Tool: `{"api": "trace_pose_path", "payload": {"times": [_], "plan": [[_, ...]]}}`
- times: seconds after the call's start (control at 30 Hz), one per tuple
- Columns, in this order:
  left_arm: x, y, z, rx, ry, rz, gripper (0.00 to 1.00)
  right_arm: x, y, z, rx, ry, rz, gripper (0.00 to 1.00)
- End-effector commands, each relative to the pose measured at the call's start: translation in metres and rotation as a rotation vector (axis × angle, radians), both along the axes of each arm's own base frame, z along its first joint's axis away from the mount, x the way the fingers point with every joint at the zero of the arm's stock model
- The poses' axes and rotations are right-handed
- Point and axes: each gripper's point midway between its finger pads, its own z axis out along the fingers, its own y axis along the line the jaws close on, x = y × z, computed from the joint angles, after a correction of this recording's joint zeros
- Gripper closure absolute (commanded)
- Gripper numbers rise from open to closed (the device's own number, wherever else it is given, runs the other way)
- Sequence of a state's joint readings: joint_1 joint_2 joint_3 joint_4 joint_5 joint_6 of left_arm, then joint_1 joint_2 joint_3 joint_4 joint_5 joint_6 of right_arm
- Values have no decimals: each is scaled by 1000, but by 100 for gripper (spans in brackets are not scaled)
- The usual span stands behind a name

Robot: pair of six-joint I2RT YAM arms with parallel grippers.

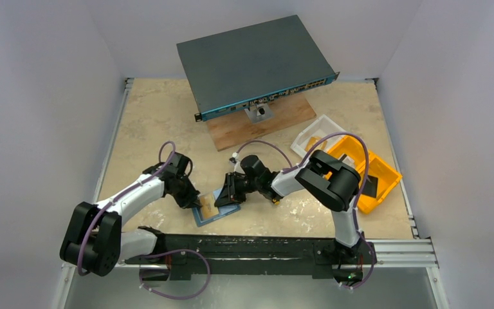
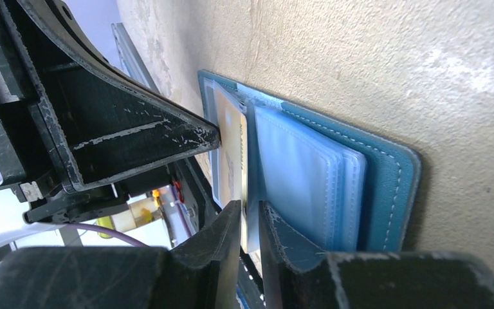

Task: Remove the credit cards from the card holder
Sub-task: Remove the credit card from the card holder.

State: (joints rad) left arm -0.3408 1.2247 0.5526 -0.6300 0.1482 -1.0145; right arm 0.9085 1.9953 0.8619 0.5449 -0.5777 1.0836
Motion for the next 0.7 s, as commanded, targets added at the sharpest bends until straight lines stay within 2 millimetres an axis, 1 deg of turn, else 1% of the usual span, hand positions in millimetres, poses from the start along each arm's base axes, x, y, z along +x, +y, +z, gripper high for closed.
{"api": "trace_pose_path", "payload": {"times": [0.0, 0.13, 0.2, 0.43, 0.53, 0.67], "plan": [[-8, 14, -10, 82, 43, 15, 100, 1, 6, 10, 57, -4, 11, 83], [-8, 13, -10, 76, 41, 12, 100, 3, 7, 9, 56, 0, 9, 84], [-7, 12, -10, 74, 40, 12, 100, 3, 7, 9, 55, 0, 10, 86], [-7, 13, -9, 79, 42, 14, 100, 2, 6, 8, 50, 4, 8, 100], [-8, 15, -9, 91, 48, 16, 100, 8, -3, 3, 19, -7, -31, 100], [-10, 16, -9, 95, 51, 17, 100, 15, -18, 3, -5, -20, -76, 100]]}}
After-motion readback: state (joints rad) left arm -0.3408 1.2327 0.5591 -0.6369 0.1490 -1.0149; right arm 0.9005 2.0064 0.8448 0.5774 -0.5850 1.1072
